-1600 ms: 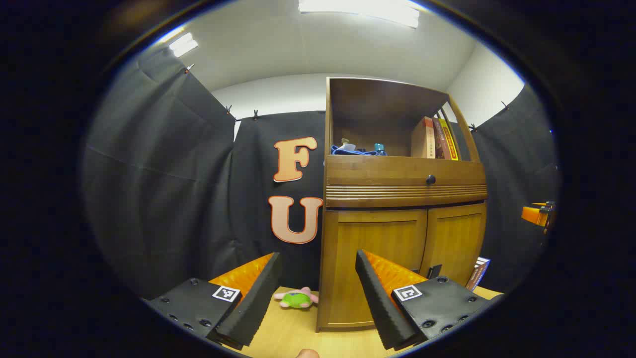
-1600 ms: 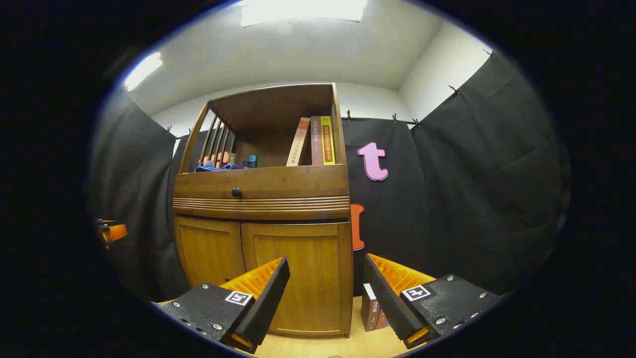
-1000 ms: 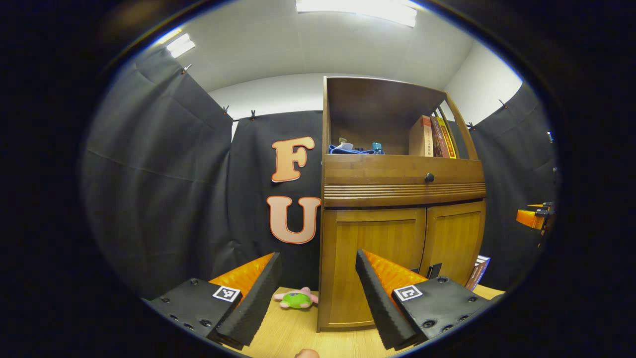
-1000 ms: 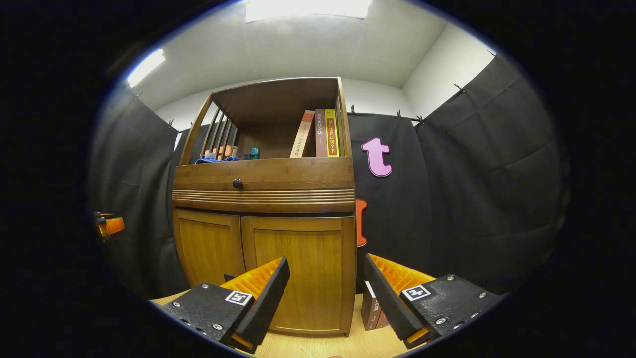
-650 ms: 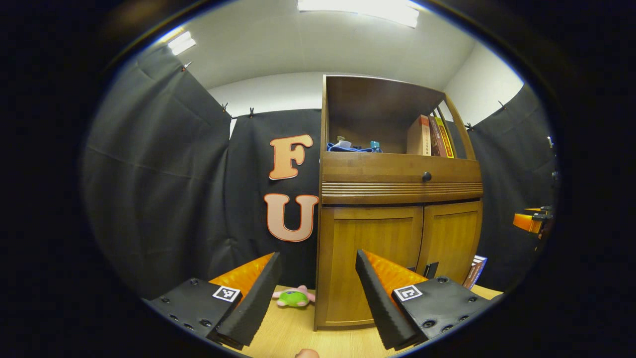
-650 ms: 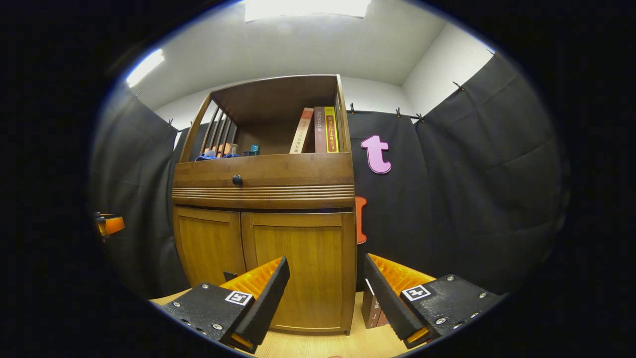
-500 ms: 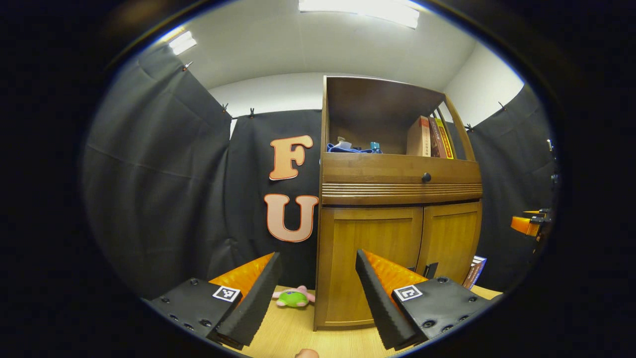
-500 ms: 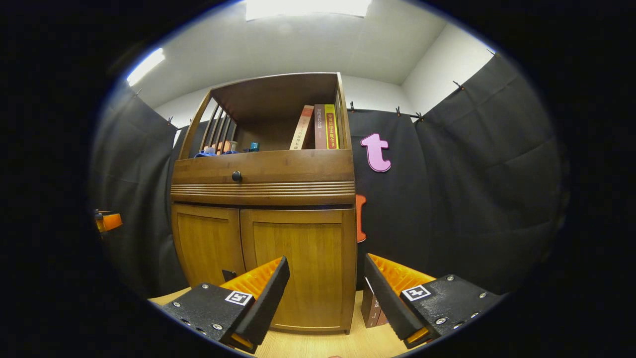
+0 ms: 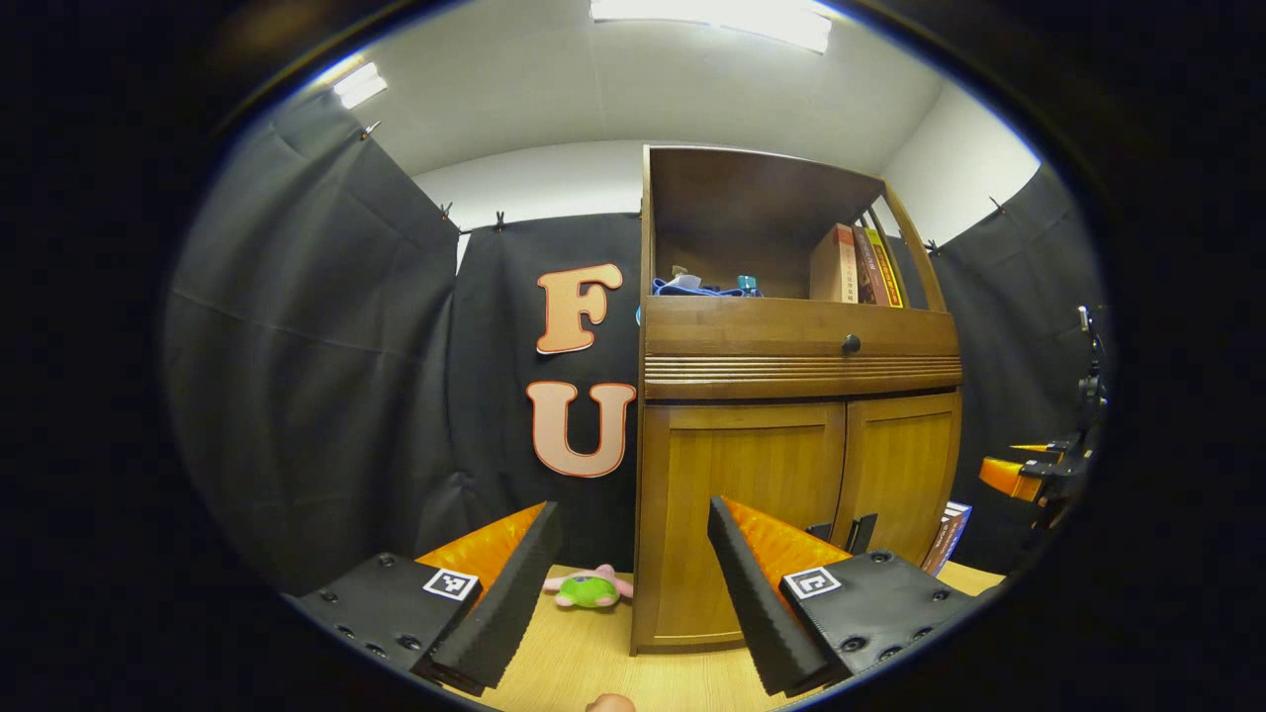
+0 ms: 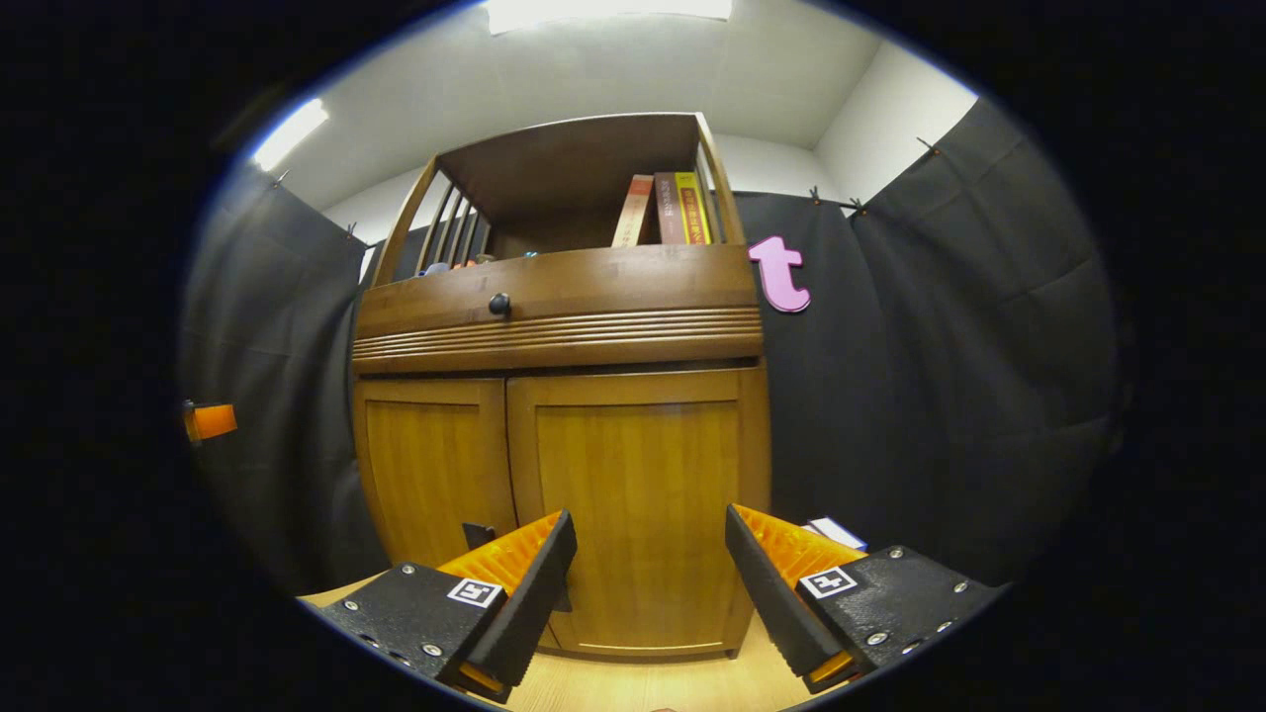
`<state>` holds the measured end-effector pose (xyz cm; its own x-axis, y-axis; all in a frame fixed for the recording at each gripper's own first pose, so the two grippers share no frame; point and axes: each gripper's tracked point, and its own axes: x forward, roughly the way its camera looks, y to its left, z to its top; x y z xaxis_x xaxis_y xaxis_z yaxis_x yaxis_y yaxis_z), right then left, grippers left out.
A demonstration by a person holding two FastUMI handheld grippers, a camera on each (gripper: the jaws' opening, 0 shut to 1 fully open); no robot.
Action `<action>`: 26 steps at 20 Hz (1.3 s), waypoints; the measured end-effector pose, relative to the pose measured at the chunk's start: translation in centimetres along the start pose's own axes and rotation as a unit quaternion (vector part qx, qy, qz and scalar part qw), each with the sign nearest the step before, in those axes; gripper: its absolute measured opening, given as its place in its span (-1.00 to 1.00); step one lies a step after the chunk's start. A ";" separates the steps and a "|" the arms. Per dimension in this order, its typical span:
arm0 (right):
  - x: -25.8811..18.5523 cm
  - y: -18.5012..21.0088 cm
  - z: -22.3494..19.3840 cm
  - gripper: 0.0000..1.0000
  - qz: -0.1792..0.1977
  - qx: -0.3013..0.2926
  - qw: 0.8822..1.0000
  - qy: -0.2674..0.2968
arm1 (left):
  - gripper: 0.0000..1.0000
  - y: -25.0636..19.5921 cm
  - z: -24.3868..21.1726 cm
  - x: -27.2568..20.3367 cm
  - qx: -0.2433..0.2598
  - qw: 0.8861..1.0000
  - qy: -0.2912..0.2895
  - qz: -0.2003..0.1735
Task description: Open the right door of the double-door shoe cabinet with the right hand, and open the left door with the left hand.
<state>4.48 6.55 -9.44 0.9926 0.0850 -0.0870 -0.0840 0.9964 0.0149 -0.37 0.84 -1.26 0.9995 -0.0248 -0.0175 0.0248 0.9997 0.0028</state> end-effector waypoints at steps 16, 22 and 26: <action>8.9 7.2 -11.1 0.88 0.039 -0.029 0.997 0.056 | 0.92 2.4 -1.0 -0.1 -0.001 1.000 0.007 0.024; 11.1 8.9 -14.8 0.84 0.051 -0.015 0.994 0.090 | 0.93 2.4 -1.8 0.2 0.002 1.000 0.018 0.020; 12.1 9.3 -15.9 0.72 0.046 -0.012 0.994 0.097 | 0.89 2.4 -2.4 0.0 0.001 1.000 0.025 0.016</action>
<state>14.29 16.97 -26.18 0.9448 0.1739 -0.2776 -0.1786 0.9839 0.0086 -0.36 3.20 -3.67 0.9976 0.0077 -0.0683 -0.0073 1.0000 0.0056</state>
